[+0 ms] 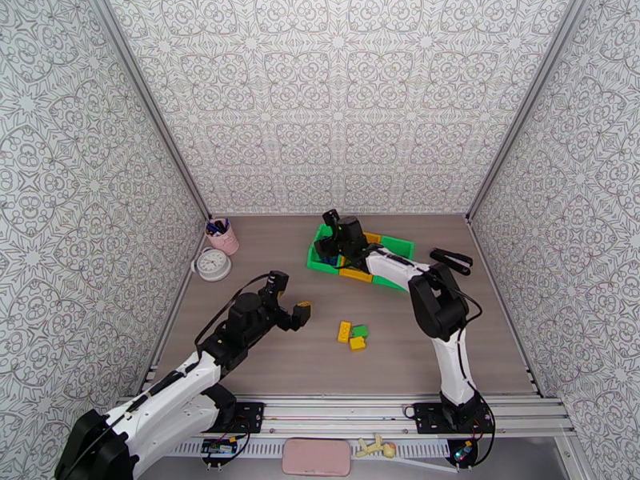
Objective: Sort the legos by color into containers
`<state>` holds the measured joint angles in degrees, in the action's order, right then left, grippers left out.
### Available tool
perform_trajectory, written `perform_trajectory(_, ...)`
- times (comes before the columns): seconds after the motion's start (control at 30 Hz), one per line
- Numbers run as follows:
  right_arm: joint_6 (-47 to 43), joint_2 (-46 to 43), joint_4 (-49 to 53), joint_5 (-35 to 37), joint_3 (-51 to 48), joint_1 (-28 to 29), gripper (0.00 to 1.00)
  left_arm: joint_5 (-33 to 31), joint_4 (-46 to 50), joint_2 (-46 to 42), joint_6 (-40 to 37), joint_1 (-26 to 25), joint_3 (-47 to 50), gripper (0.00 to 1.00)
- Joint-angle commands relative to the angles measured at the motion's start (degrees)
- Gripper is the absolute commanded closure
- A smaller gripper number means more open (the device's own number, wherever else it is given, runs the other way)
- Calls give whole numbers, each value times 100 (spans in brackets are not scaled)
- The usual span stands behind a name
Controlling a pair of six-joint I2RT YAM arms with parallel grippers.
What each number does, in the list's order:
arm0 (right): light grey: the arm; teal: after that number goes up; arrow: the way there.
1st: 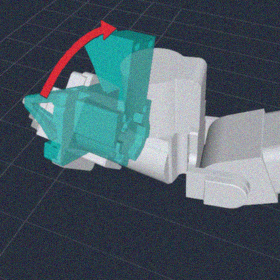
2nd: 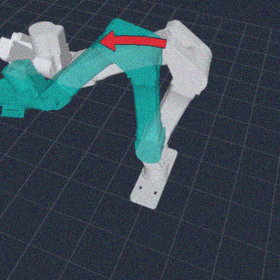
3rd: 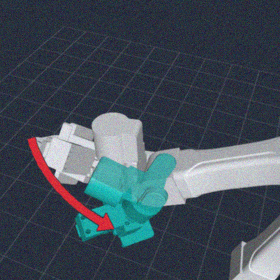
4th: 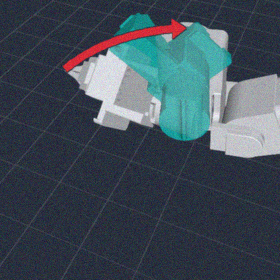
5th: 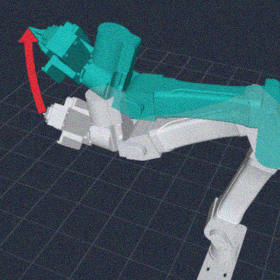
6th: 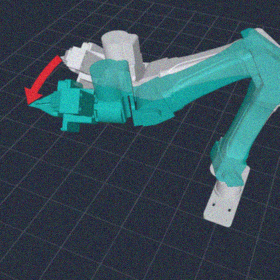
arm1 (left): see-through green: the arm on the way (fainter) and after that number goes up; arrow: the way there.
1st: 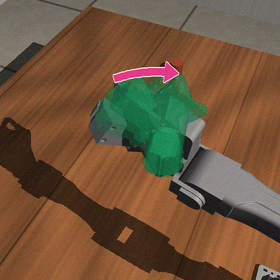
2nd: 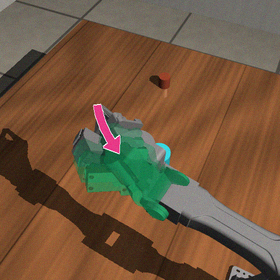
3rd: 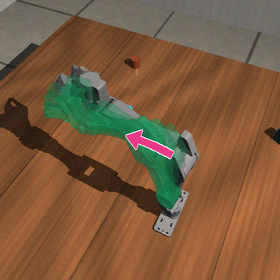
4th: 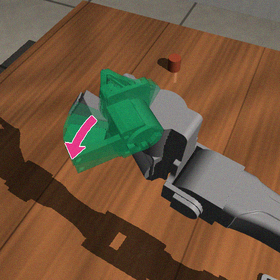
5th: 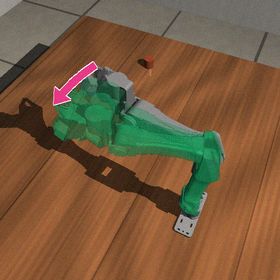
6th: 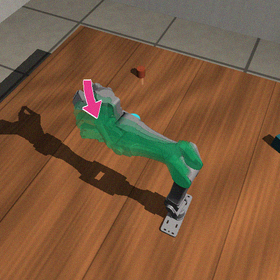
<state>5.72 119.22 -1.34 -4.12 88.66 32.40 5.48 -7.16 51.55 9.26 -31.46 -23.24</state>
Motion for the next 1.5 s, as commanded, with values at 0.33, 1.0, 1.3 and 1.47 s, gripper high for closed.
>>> perform_trajectory(0.33, 216, -2706, -396, 31, -3134, 11, 9, 709, -383, 65, -749, -350, 190, 0)
perform_trajectory(1.0, 2181, -4821, 1422, 1300, -5294, 1013, 6, 995, -25, -27, -2090, -1221, 241, 0)
perform_trajectory(1.3, 2887, -4157, 1865, 1740, -4961, 1725, 7, 1403, 240, -585, -2571, -1247, 475, 0)
perform_trajectory(1.47, 3156, -3735, 2004, 1844, -4680, 1839, 9, 1596, 240, -538, -2701, -1214, 532, 0)
